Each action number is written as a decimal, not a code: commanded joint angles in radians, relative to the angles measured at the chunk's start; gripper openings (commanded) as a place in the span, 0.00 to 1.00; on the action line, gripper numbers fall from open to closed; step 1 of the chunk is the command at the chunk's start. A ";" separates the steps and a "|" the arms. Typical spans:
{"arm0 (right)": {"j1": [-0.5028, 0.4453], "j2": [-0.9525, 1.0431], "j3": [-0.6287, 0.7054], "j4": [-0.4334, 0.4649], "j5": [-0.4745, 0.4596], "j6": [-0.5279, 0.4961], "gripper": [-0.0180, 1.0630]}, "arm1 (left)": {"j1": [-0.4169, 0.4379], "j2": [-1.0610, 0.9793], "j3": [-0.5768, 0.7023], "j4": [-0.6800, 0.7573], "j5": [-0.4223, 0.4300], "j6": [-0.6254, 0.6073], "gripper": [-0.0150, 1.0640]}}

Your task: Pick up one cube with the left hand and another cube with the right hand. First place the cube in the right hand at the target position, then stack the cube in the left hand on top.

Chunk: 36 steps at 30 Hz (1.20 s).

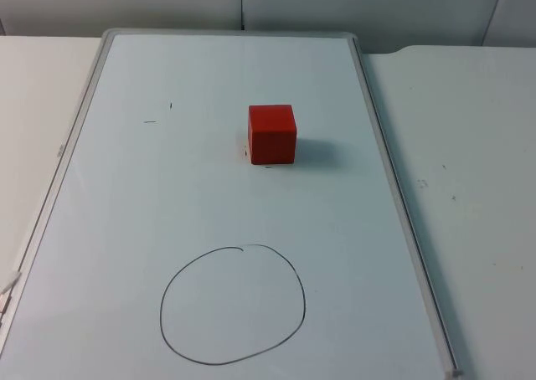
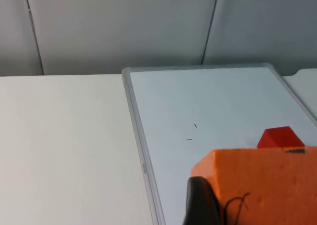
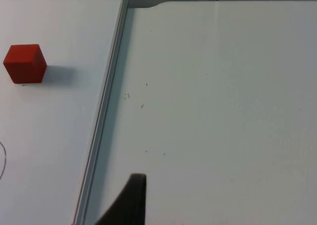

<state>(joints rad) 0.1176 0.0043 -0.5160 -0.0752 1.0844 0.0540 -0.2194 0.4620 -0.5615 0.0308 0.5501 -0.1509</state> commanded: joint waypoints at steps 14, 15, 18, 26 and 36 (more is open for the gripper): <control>-0.007 0.171 -0.026 0.306 -0.090 -0.231 0.98 | -0.004 -0.071 0.018 0.081 -0.004 -0.059 0.01; -0.007 0.218 -0.033 0.359 -0.129 -0.265 0.98 | -0.004 -0.071 0.018 0.081 -0.004 -0.057 0.01; -0.007 0.411 -0.073 0.496 -0.237 -0.369 0.98 | -0.004 -0.071 0.018 0.084 -0.004 -0.034 0.01; -0.005 0.897 -0.299 0.615 -0.316 -0.507 0.92 | -0.004 -0.071 0.018 0.084 -0.004 -0.009 0.01; 0.295 1.505 -0.748 0.296 -0.393 -0.140 0.90 | -0.004 -0.071 0.018 0.095 0.009 -0.009 0.01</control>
<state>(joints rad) 0.3472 1.4248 -1.1962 0.3403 0.7131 -0.2249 -0.2194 0.3954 -0.5444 0.1191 0.5633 -0.1586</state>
